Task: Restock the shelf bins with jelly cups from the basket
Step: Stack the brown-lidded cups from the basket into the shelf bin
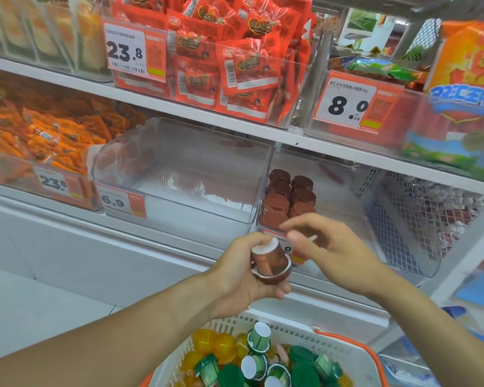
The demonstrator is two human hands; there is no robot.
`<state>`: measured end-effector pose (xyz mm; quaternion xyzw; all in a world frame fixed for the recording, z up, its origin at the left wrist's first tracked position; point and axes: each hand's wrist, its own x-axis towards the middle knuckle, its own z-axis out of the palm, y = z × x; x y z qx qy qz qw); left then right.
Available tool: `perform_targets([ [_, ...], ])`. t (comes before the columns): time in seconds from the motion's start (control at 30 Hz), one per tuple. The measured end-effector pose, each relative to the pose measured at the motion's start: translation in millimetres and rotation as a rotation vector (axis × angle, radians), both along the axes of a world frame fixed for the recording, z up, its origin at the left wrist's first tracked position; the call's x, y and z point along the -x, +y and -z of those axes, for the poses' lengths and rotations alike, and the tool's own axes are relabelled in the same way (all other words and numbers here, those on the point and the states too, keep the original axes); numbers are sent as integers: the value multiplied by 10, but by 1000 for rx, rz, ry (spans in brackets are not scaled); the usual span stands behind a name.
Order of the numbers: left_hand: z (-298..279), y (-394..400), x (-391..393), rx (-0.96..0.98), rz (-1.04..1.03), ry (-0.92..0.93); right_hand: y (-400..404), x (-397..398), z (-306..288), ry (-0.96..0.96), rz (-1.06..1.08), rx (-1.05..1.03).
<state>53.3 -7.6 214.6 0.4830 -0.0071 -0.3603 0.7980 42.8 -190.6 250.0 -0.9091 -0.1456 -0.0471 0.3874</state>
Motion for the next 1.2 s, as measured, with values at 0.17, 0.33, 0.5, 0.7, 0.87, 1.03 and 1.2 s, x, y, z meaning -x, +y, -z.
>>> perform_targets([
  [0.17, -34, -65, 33, 5, 102, -19, -48, 174, 67, 166, -34, -105],
  [0.33, -17, -101, 16, -37, 174, -74, -27, 169, 120, 178, 129, -309],
  [0.5, -58, -72, 11, 32, 180, -119, -16, 190, 1, 201, 99, -432],
  [0.7, -90, 12, -12, -34, 45, -173, -295, 136, -222, 198, -32, -362],
  [0.87, -40, -34, -26, -38, -62, -242, -316, 129, -209, 226, -134, -392],
  [1.03, -30, -73, -19, 31, -140, -266, -312, 94, -211, 167, 56, -326],
  [1.2, -13, -106, -34, -68, -161, -244, -364, 14, -182, 98, 147, -394],
])
